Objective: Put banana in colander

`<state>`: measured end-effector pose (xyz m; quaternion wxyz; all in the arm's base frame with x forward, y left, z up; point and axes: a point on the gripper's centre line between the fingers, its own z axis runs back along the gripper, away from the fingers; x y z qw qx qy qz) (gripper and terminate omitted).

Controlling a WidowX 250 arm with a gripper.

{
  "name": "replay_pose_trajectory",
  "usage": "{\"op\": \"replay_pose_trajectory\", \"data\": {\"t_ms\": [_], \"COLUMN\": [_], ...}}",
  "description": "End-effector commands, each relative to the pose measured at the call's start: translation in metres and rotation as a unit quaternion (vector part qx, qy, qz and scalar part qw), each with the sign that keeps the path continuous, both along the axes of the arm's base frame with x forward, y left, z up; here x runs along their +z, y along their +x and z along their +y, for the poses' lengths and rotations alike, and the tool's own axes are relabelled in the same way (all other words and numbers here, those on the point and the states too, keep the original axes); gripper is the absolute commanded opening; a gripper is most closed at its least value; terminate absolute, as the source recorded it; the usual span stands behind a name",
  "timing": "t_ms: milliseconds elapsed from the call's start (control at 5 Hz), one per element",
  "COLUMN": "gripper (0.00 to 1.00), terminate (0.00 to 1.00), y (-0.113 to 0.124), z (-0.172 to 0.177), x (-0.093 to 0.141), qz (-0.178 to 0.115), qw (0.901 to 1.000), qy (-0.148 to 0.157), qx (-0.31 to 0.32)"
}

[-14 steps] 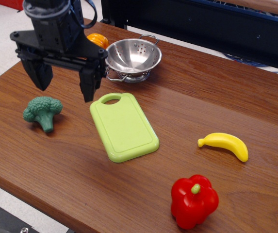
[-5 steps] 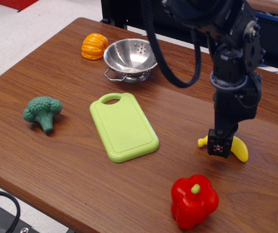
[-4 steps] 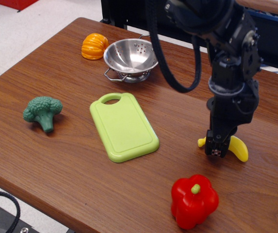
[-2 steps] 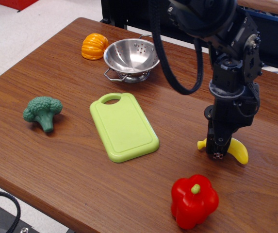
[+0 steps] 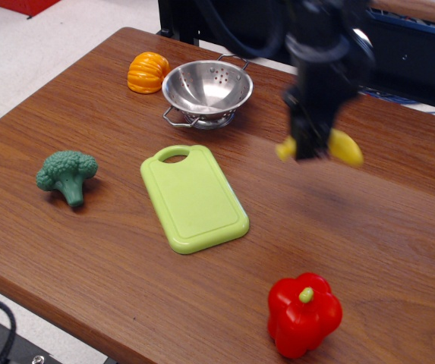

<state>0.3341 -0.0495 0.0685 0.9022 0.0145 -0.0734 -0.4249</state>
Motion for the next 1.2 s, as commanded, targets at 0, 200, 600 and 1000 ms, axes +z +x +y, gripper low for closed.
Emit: {"op": "replay_pose_trajectory", "data": {"t_ms": [0, 200, 600, 1000], "gripper": [0.0, 0.0, 0.0, 1.0], "terminate": [0.0, 0.0, 0.0, 0.0], "y": [-0.012, 0.0, 0.039, 0.035], "z": [0.081, 0.129, 0.161, 0.138], "x": [0.037, 0.045, 0.033, 0.018], "qz": [-0.034, -0.055, -0.047, -0.052], "qw": [0.9834, 0.966, 0.9529, 0.9657], "qy": [0.033, 0.033, 0.042, 0.043], "qx": [0.175, 0.251, 0.297, 0.251]}}
